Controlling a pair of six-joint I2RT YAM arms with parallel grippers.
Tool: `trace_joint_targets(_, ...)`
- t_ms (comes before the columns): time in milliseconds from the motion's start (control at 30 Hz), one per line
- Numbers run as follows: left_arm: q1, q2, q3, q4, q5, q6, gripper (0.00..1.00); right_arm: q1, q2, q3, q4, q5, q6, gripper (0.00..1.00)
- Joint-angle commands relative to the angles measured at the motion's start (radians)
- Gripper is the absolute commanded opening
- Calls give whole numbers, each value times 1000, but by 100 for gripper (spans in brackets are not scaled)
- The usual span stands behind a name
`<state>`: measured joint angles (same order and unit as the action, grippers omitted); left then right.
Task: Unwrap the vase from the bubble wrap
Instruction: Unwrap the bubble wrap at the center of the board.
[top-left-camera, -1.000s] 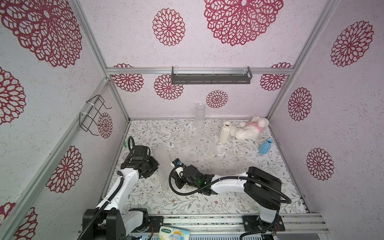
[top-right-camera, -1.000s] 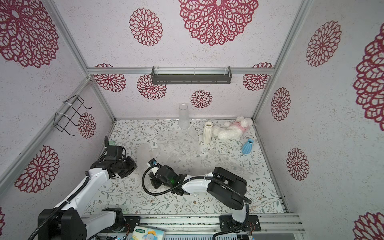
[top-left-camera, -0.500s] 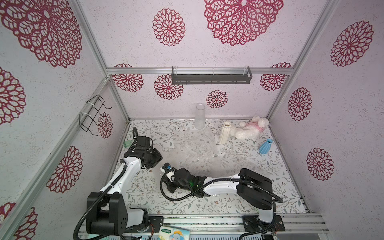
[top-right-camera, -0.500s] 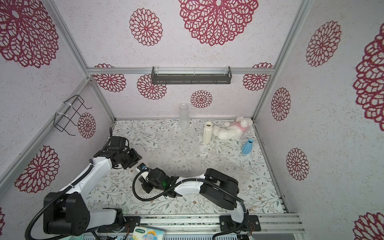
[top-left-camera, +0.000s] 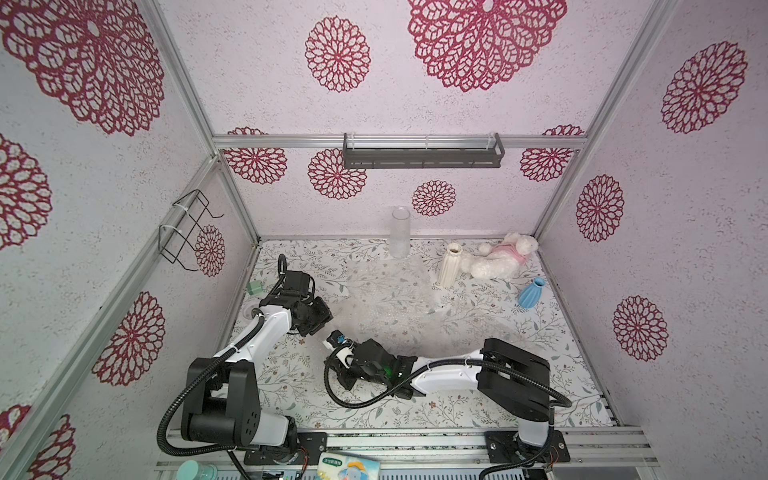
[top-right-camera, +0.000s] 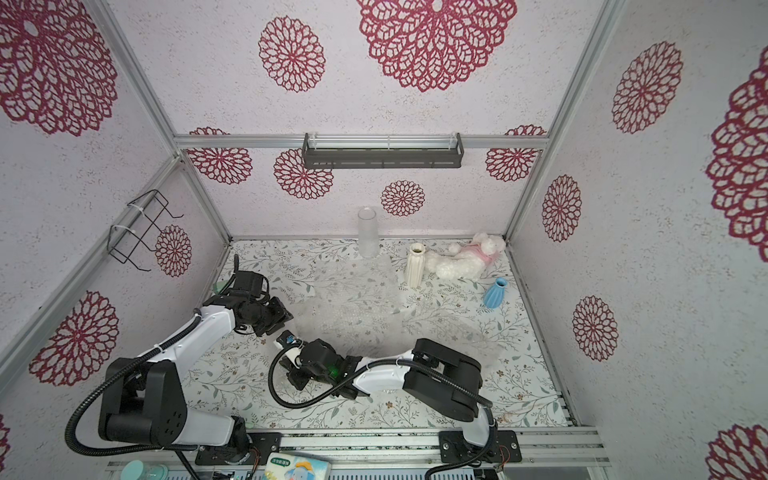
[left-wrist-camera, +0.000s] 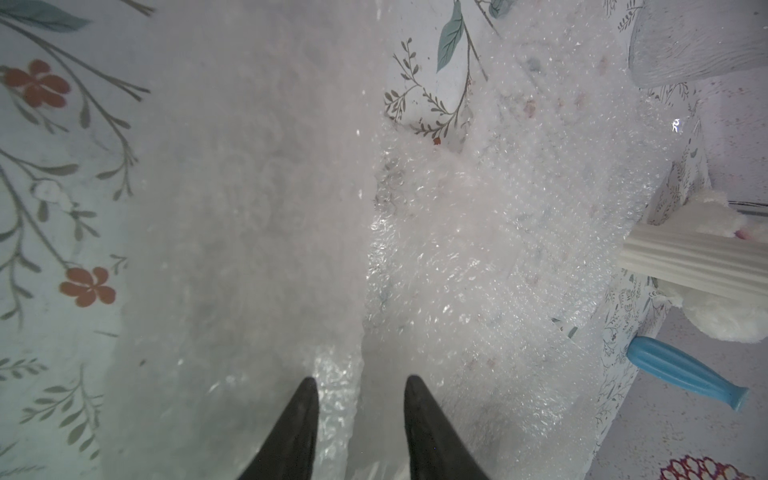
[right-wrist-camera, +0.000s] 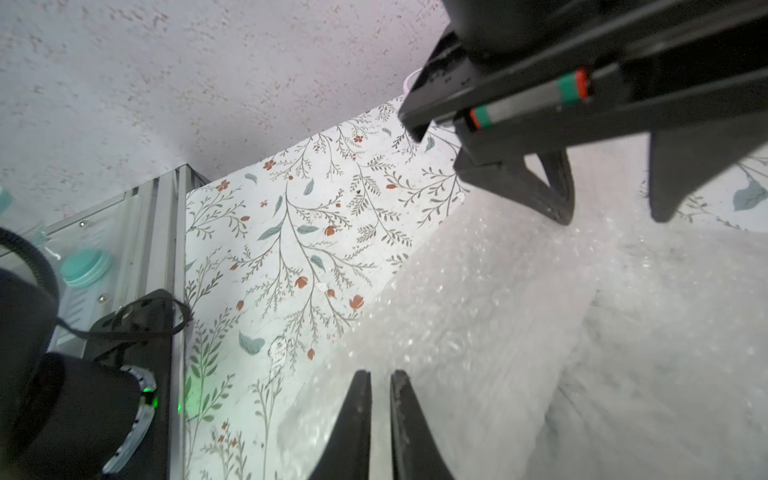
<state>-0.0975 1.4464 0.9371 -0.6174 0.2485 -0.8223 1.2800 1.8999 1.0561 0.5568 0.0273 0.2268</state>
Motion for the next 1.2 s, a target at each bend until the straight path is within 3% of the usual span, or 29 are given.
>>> trace_joint_targets(0, 3, -23, -26, 4, -29, 12, 38, 15, -80, -54, 50, 25, -23, 14)
trace_joint_targets(267, 41, -75, -59, -22, -28, 32, 38, 10, -149, -151, 97, 119, -18, 15)
trace_joint_targets(967, 198, -297, -153, -126, -15, 55, 38, -110, -183, -251, 91, 180, 107, 15)
trace_joint_targets(1167, 161, -294, -75, -142, -20, 46, 39, -139, -167, -261, 88, 166, 143, 15)
